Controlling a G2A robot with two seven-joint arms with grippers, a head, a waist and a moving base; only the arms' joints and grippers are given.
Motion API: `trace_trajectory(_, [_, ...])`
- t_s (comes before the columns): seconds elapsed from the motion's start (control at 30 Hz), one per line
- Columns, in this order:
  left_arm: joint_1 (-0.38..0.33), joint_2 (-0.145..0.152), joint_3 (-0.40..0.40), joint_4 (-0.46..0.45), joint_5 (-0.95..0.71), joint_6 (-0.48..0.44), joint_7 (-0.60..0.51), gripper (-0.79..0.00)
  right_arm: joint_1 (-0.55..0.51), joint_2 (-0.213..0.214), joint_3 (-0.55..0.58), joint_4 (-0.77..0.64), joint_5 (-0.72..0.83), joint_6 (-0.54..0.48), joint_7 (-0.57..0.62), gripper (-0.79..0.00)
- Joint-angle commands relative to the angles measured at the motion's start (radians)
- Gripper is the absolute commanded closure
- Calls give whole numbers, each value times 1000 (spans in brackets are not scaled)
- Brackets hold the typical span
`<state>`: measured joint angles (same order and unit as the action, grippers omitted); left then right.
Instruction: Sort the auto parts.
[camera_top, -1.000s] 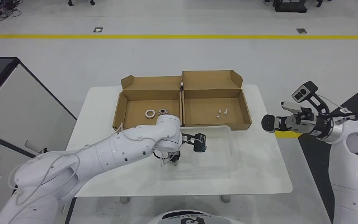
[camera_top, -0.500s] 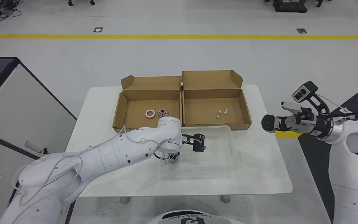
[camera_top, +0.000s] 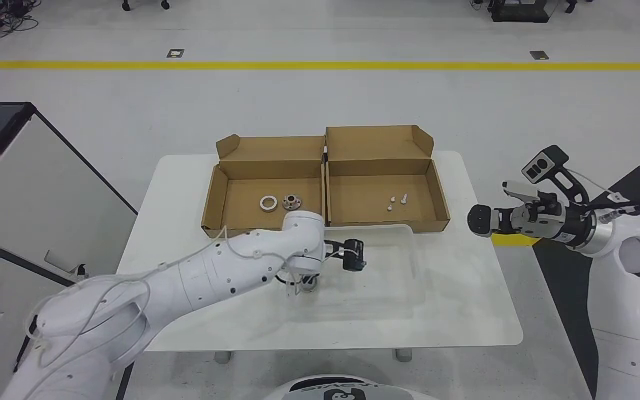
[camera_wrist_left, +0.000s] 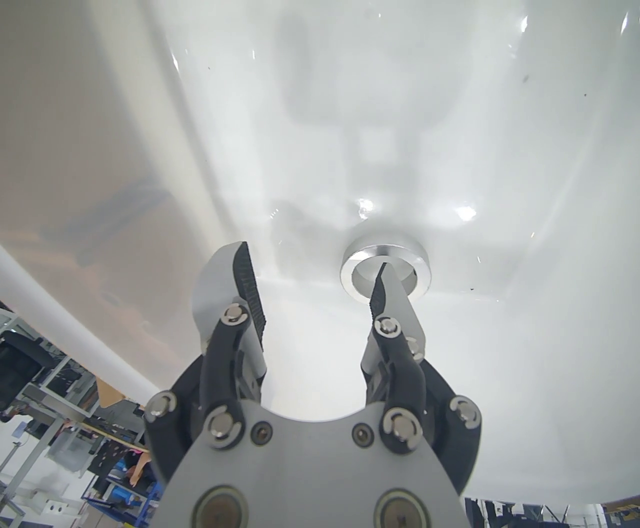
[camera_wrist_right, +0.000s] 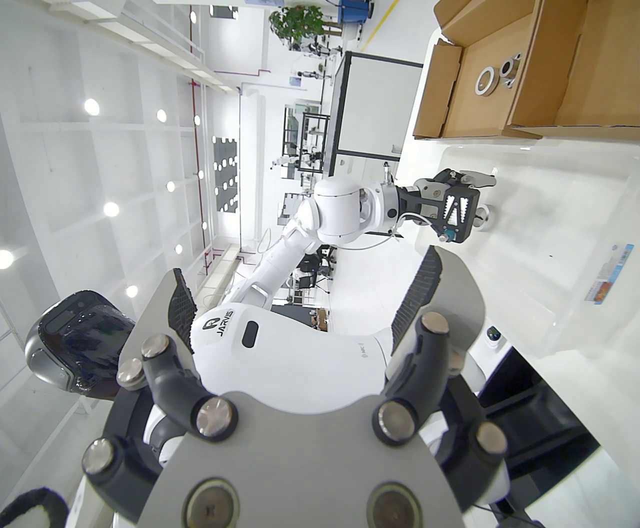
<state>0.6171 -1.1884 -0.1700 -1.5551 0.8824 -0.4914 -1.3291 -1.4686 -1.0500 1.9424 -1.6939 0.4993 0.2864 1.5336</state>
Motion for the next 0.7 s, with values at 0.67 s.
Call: trace_trajectory(0.67, [25,-33,0,29,-50,-60,60,-403,0,0,0,0,0,0,0,-785])
